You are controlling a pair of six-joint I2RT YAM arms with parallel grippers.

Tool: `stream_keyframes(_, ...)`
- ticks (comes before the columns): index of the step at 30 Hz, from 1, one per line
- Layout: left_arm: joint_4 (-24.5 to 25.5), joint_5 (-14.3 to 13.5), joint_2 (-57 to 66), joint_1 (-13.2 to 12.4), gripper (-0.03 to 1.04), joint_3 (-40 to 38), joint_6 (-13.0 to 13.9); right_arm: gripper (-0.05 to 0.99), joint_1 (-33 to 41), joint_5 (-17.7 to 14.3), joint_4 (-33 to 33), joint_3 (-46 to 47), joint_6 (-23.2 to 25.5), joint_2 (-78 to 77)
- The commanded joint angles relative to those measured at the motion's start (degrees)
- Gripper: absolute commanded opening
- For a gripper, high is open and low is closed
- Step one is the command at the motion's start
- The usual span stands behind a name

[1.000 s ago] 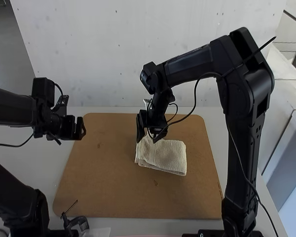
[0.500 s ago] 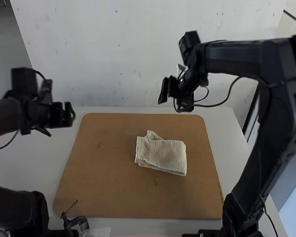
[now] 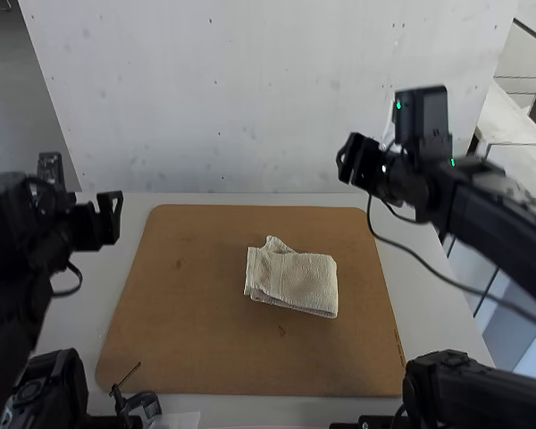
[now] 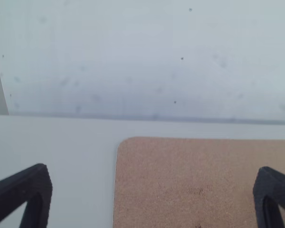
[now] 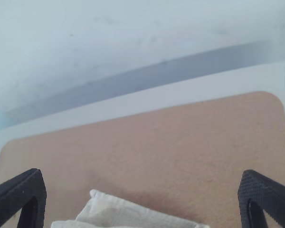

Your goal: Fold the towel.

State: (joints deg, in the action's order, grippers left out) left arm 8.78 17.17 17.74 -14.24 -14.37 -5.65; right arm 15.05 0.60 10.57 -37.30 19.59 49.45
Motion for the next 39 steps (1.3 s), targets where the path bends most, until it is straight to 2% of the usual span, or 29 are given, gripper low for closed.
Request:
stream_keyframes(1,-3.68,-1.52,-5.52,0.79,0.92,4.09,-1.29,0.85,-3.18,-4.91,-2.31,5.31,-2.54,-4.36)
stream_keyframes(3,-4.56,-1.61,-5.78,1.32,0.92,5.05,-2.08,0.85,-4.77,-5.96,-4.06,8.47,-3.69,-6.47)
stream_keyframes(6,-11.15,-1.7,-7.01,2.73,0.93,8.83,-2.0,0.85,-7.14,-6.05,-12.41,14.89,-5.88,-10.16)
stream_keyframes(8,-13.61,-1.88,-8.51,3.52,0.93,10.68,-2.0,0.85,-8.02,-6.05,-14.96,17.26,-6.15,-11.92)
stream_keyframes(10,-14.49,-2.93,-10.09,3.87,0.92,12.0,-1.91,0.85,-8.11,-6.14,-16.46,19.02,-6.76,-12.89)
stream_keyframes(12,-14.93,-3.63,-10.79,4.31,0.92,12.44,-2.08,0.85,-8.54,-6.31,-20.76,21.92,-8.17,-14.38)
stream_keyframes(16,-18.53,-4.69,-10.62,4.48,0.92,14.37,-2.17,0.85,-8.63,-6.49,-26.21,25.96,-11.16,-16.84)
stream_keyframes(22,-18.62,-4.86,-9.91,4.84,0.92,14.46,-1.38,0.85,-8.54,-6.4,-33.07,32.73,-16.08,-20.89)
stream_keyframes(25,-18.62,-4.86,-9.74,4.92,0.92,14.46,-1.21,0.85,-8.81,-6.23,-37.02,35.63,-17.05,-24.14)
stream_keyframes(27,-18.62,-4.78,-9.65,4.92,0.93,14.46,-0.85,0.85,-8.72,-5.35,-36.23,36.77,-18.8,-28.97)
stream_keyframes(28,-18.62,-4.86,-9.65,4.92,0.94,14.46,-0.94,0.85,-8.72,-4.91,-33.77,37.3,-20.91,-31.61)
stream_keyframes(30,-18.62,-4.86,-9.65,4.92,0.94,14.46,-0.94,0.88,-8.46,-4.47,-24.89,37.3,-21.79,-39.43)
stream_keyframes(31,-18.62,-4.86,-9.65,4.92,0.94,14.46,-0.94,0.89,-7.93,-4.38,-22.43,37.21,-21.97,-40.93)
stream_keyframes(39,-18.62,-4.78,-9.65,4.84,0.94,14.46,-1.21,0.91,-7.84,-5.08,-20.32,37.21,-22.14,-40.57)
